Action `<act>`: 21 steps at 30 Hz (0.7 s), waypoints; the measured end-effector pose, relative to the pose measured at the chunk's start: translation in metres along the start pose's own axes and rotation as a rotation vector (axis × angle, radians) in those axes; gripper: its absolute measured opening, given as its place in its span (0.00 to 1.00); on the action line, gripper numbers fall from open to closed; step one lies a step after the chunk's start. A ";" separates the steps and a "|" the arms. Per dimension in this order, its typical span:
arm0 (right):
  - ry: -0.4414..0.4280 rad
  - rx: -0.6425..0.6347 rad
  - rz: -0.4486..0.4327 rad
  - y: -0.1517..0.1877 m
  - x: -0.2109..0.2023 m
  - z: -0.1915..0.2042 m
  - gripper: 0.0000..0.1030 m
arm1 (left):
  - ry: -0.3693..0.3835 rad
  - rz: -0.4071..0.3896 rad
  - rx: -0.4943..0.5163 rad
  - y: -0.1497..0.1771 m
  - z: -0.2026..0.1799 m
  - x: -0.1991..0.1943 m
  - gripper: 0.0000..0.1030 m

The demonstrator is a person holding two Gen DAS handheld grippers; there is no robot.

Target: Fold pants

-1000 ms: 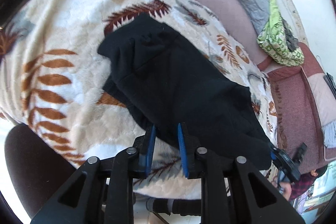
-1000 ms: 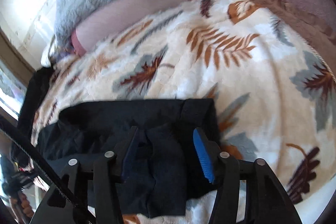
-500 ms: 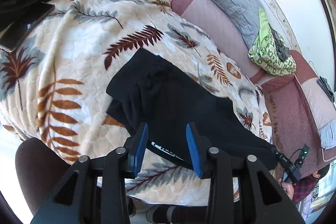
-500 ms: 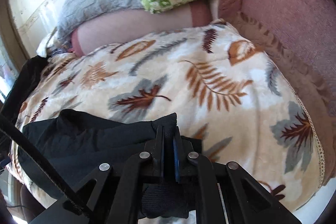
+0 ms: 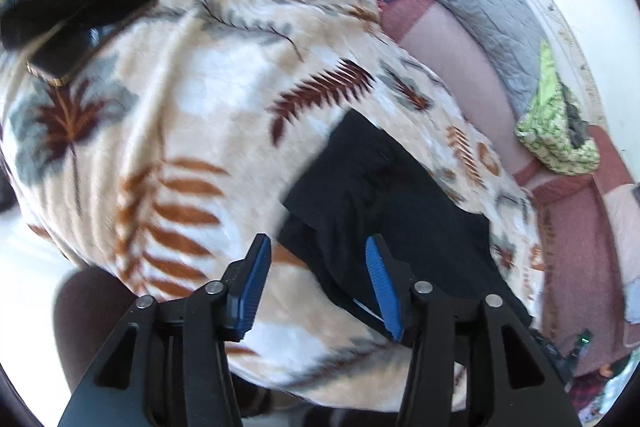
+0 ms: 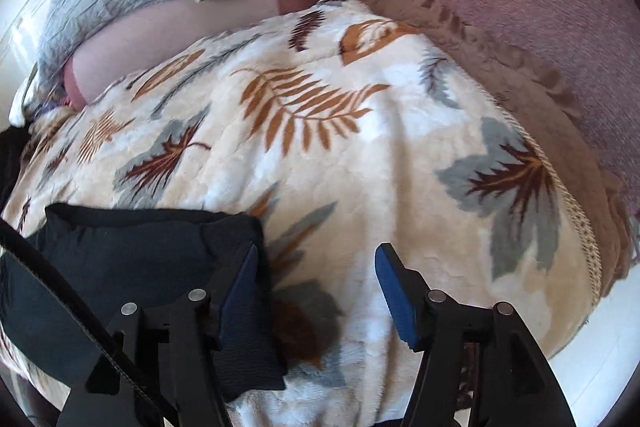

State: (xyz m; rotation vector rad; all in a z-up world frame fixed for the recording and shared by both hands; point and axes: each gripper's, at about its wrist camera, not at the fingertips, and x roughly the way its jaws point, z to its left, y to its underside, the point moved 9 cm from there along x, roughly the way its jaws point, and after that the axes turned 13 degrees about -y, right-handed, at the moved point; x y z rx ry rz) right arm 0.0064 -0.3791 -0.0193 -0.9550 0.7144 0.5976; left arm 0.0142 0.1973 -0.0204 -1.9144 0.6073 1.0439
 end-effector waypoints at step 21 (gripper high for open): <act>-0.125 -0.153 -0.043 -0.025 -0.018 0.118 0.67 | -0.114 0.049 0.063 -0.011 0.020 0.031 0.42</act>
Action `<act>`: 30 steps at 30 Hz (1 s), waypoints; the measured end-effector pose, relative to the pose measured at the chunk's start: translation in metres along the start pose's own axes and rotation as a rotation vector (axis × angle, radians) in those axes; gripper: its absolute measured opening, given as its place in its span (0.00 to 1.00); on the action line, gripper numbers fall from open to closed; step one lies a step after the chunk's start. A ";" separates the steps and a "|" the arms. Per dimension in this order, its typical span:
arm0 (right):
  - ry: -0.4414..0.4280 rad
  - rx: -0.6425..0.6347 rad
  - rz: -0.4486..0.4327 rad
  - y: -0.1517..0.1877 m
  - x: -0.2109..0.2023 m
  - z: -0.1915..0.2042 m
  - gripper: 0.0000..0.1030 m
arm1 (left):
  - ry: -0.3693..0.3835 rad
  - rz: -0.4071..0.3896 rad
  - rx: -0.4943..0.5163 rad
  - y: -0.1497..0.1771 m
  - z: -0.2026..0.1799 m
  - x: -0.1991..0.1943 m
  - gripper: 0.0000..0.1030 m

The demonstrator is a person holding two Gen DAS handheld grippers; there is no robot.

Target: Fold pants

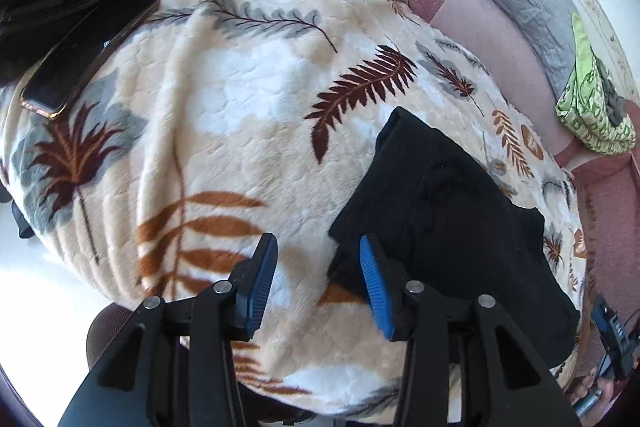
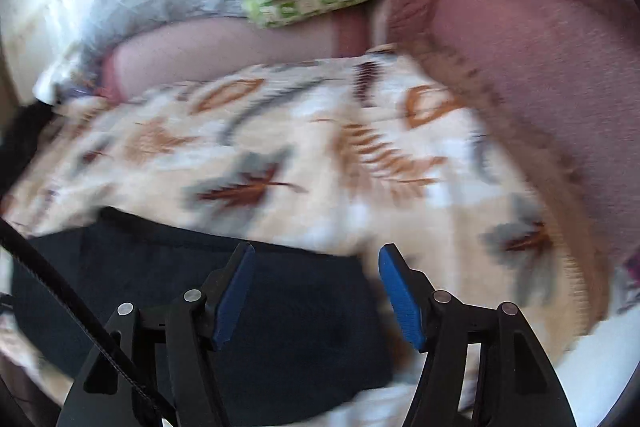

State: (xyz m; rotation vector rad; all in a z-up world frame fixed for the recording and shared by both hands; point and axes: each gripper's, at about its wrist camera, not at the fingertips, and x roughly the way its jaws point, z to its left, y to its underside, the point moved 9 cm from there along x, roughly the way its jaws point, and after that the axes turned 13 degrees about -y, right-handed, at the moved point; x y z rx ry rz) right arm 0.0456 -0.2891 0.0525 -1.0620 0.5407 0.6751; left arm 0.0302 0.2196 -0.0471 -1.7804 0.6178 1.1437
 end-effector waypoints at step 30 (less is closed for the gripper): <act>-0.245 -0.052 0.151 -0.008 0.092 0.076 0.58 | 0.054 -0.060 0.100 0.023 -0.032 -0.034 0.64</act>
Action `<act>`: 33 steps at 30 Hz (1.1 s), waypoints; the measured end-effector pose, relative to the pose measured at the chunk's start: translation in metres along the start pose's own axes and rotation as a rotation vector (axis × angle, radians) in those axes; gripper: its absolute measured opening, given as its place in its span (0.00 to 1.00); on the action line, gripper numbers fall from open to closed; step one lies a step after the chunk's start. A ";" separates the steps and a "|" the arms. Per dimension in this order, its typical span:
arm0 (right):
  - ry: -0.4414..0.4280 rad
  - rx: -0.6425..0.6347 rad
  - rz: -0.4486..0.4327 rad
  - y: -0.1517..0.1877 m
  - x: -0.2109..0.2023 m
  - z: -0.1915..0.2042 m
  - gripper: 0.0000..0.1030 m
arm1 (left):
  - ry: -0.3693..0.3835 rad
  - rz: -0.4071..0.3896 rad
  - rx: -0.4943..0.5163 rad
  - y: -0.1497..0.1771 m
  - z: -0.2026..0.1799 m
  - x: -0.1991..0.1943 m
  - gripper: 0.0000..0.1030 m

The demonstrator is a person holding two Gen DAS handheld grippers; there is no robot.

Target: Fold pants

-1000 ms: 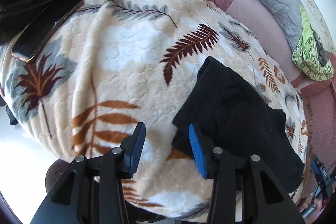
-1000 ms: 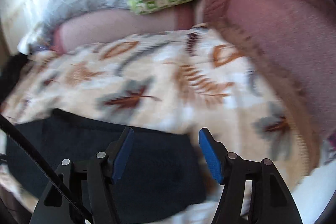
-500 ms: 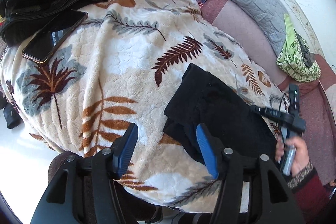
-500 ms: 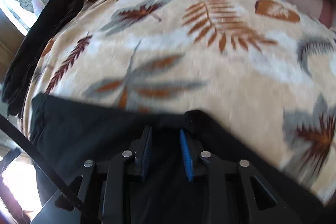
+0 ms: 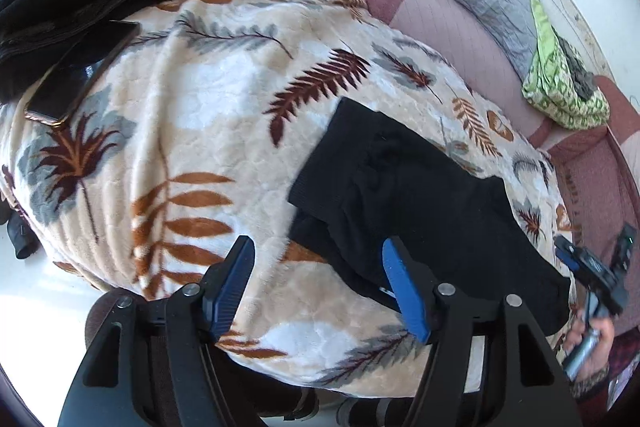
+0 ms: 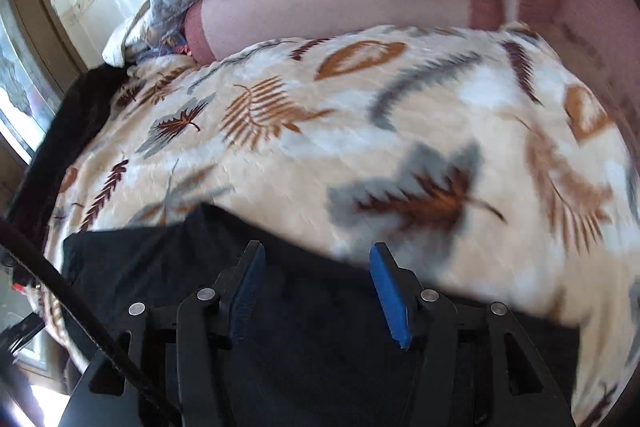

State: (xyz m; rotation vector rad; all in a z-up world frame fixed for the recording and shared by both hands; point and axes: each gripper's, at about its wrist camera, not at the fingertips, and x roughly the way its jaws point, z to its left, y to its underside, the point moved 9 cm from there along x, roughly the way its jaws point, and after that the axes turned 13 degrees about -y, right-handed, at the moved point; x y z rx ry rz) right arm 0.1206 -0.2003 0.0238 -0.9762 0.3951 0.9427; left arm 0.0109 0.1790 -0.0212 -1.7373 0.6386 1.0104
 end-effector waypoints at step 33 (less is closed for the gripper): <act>-0.259 0.475 -0.199 0.149 -0.132 -0.093 0.68 | 0.238 0.049 0.654 0.049 -0.311 -0.018 0.72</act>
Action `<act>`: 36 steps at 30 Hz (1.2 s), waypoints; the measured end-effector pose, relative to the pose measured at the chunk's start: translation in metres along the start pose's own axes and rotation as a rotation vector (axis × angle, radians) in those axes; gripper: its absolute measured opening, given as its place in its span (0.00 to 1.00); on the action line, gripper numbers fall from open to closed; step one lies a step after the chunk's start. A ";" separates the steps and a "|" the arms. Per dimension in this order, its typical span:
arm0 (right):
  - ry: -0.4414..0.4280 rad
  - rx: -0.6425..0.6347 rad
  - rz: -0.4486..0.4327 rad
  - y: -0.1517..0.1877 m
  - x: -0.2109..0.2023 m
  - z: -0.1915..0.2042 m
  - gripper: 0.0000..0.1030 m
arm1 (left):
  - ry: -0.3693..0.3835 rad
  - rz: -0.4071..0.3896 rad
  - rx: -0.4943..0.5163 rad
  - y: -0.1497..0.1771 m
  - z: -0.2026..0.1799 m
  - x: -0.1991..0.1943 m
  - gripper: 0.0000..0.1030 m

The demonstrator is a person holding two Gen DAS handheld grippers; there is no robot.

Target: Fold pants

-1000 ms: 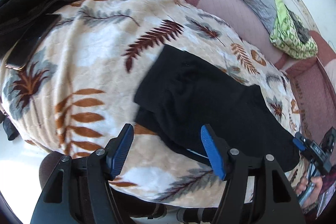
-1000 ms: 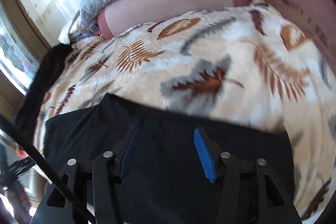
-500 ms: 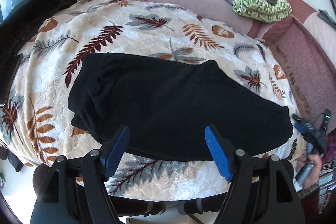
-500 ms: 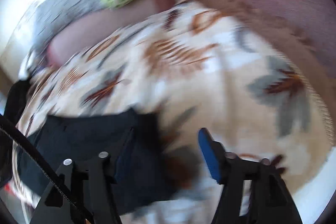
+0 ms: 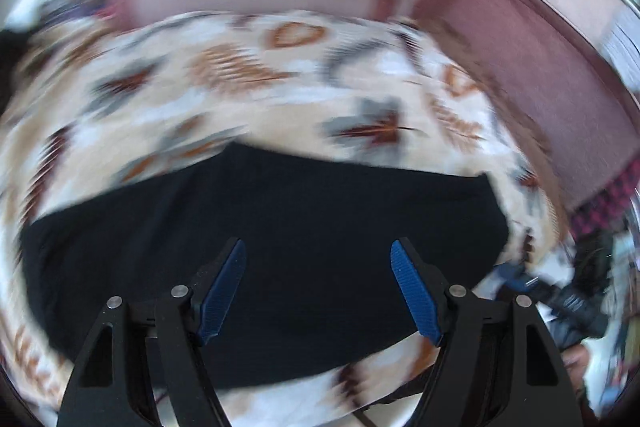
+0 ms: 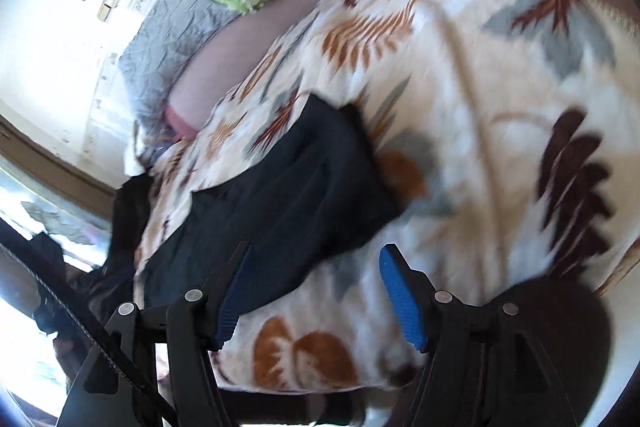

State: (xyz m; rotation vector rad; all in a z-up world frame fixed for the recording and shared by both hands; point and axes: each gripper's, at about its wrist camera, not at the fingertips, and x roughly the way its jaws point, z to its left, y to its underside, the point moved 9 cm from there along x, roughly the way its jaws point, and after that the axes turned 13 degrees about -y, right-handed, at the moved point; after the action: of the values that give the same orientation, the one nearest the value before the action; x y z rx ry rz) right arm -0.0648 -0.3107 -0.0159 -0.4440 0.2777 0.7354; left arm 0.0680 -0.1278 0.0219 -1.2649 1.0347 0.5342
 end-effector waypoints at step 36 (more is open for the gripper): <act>0.003 -0.233 -0.046 -0.039 0.045 0.032 0.20 | 0.173 0.103 0.471 -0.057 -0.199 0.091 0.08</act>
State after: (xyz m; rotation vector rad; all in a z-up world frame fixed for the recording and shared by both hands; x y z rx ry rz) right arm -0.0024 -0.2947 0.0057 -0.6700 0.1843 0.7251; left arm 0.0912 -0.3487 -0.0194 -0.8519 1.2875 0.2376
